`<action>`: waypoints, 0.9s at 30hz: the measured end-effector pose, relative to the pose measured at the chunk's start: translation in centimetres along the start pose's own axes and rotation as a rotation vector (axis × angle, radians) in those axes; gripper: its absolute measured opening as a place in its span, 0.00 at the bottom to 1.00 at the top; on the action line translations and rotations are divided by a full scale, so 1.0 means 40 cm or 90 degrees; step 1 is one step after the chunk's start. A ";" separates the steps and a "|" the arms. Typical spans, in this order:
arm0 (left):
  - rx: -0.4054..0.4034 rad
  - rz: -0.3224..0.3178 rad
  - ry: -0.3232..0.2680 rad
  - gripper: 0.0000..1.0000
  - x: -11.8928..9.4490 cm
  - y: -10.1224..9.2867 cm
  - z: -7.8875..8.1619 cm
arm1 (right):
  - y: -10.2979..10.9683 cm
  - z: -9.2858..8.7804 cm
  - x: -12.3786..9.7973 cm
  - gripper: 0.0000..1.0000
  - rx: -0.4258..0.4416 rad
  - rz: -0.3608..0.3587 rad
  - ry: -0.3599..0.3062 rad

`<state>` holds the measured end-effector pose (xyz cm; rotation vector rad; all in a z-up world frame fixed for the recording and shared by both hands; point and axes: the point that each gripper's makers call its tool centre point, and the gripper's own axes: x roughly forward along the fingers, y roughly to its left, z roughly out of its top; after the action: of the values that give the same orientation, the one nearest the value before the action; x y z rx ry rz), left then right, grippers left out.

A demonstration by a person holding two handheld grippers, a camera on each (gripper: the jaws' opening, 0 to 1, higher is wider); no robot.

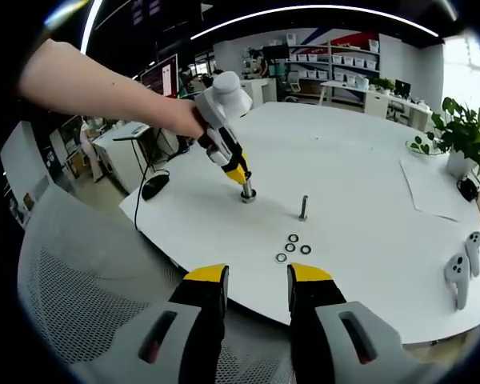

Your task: Place the washer onto the threaded stud by aligning its center hole with the stud, sliding it down to the base, and recovering from edge contact or off-axis alignment until the washer reaches the visible bottom stop.

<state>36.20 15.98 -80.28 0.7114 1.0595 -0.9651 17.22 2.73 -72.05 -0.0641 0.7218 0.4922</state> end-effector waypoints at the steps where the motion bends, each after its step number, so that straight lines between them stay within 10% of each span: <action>1: 0.002 -0.003 0.004 0.19 0.001 0.000 0.000 | 0.000 0.000 0.000 0.32 0.000 0.000 0.000; 27: 0.049 -0.009 0.097 0.19 0.079 -0.004 -0.025 | -0.005 0.002 -0.003 0.32 0.006 -0.006 -0.005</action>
<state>36.21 15.83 -83.62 0.8524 1.1666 -0.9786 17.30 2.51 -71.94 -0.0568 0.7159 0.4799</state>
